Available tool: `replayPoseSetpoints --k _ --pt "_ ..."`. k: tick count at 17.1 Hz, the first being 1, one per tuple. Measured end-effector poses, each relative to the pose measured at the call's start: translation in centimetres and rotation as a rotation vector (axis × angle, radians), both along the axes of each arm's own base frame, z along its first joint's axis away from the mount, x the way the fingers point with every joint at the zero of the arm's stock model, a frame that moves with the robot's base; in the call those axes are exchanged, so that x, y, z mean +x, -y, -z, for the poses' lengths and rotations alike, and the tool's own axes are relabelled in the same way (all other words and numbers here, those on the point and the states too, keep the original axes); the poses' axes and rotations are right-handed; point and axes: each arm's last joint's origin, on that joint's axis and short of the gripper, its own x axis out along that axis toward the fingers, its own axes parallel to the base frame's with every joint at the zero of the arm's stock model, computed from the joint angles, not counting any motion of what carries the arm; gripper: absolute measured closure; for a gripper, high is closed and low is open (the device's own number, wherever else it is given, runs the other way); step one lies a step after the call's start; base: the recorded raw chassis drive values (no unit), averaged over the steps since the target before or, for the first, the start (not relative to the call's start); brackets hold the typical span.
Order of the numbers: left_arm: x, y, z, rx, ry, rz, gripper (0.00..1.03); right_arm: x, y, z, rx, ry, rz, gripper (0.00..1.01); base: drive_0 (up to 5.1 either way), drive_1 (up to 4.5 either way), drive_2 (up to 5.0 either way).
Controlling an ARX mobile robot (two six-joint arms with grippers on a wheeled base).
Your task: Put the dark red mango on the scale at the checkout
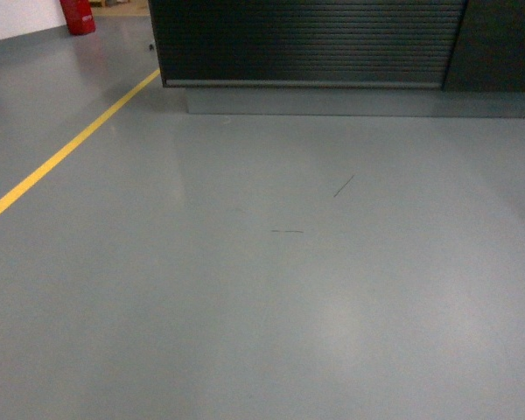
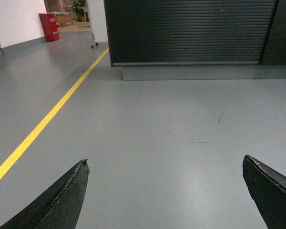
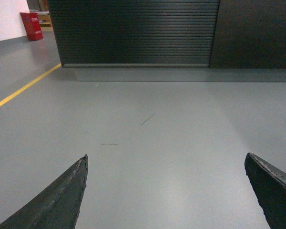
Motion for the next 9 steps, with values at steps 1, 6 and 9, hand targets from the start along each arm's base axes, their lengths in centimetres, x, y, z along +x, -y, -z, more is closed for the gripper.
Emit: replayPoseSetpoints --k 1,6,9 --pt "0.00 0.00 0.00 0.000 0.000 0.000 0.05 0.00 0.00 0.00 0.000 0.000 0.000 0.03 0.0 0.00 0.0" --pt "0.00 0.00 0.00 0.000 0.000 0.000 0.05 0.00 0.00 0.00 0.000 0.000 0.000 0.03 0.0 0.00 0.0" --pt "0.00 0.00 0.00 0.000 0.000 0.000 0.05 0.00 0.00 0.00 0.000 0.000 0.000 0.03 0.0 0.00 0.0"
